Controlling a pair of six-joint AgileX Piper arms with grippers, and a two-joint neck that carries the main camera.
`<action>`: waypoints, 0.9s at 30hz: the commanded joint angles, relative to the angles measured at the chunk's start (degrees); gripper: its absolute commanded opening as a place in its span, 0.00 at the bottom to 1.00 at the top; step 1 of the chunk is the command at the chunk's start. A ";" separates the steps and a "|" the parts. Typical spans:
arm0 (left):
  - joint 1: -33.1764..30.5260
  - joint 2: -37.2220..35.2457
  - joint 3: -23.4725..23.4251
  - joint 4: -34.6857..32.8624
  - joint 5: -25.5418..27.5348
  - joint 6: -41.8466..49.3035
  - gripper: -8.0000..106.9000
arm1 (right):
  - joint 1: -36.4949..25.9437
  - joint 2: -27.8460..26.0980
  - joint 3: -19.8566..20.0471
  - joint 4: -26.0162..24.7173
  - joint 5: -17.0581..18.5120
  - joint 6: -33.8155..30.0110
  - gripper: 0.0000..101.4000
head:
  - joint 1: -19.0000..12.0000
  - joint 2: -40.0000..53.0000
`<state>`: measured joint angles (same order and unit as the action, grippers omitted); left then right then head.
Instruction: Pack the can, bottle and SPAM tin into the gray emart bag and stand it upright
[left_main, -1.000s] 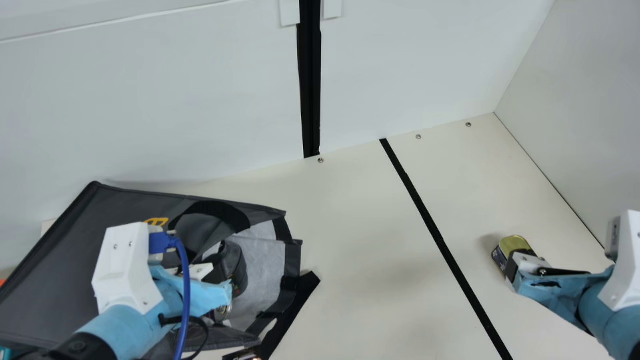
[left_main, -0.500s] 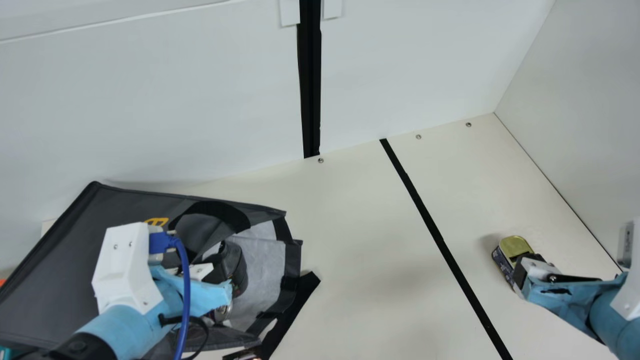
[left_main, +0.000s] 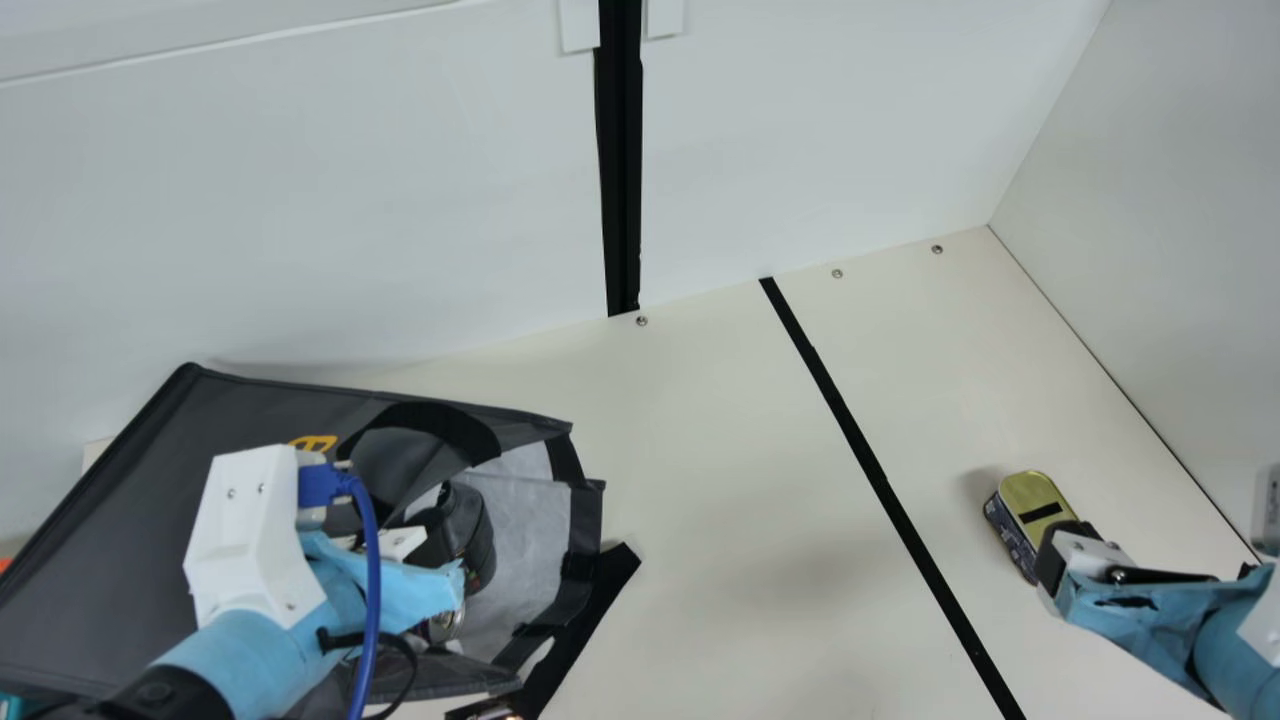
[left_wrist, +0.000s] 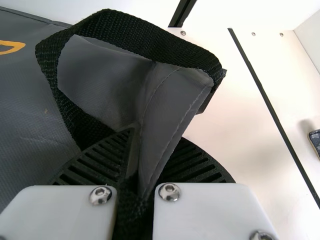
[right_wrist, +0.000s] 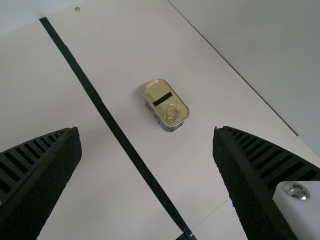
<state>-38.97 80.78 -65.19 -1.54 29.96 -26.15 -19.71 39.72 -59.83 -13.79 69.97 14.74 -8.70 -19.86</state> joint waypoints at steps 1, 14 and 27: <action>0.00 0.00 0.00 0.00 0.00 0.00 0.00 | -0.45 -0.14 -0.08 0.60 -0.07 -0.46 0.94 | -1.30 -0.14; 0.00 0.00 0.00 0.00 0.00 0.00 0.00 | -0.76 0.95 -0.64 1.54 -0.07 -1.46 0.94 | -1.30 -0.14; 0.00 0.00 0.00 0.00 0.00 0.00 0.00 | 4.05 5.55 -1.98 -0.62 -0.07 2.34 0.94 | -1.30 -0.14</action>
<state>-38.97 80.78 -65.19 -1.54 29.96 -26.15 -15.92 44.97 -61.73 -14.34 69.84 16.90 -8.70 -19.86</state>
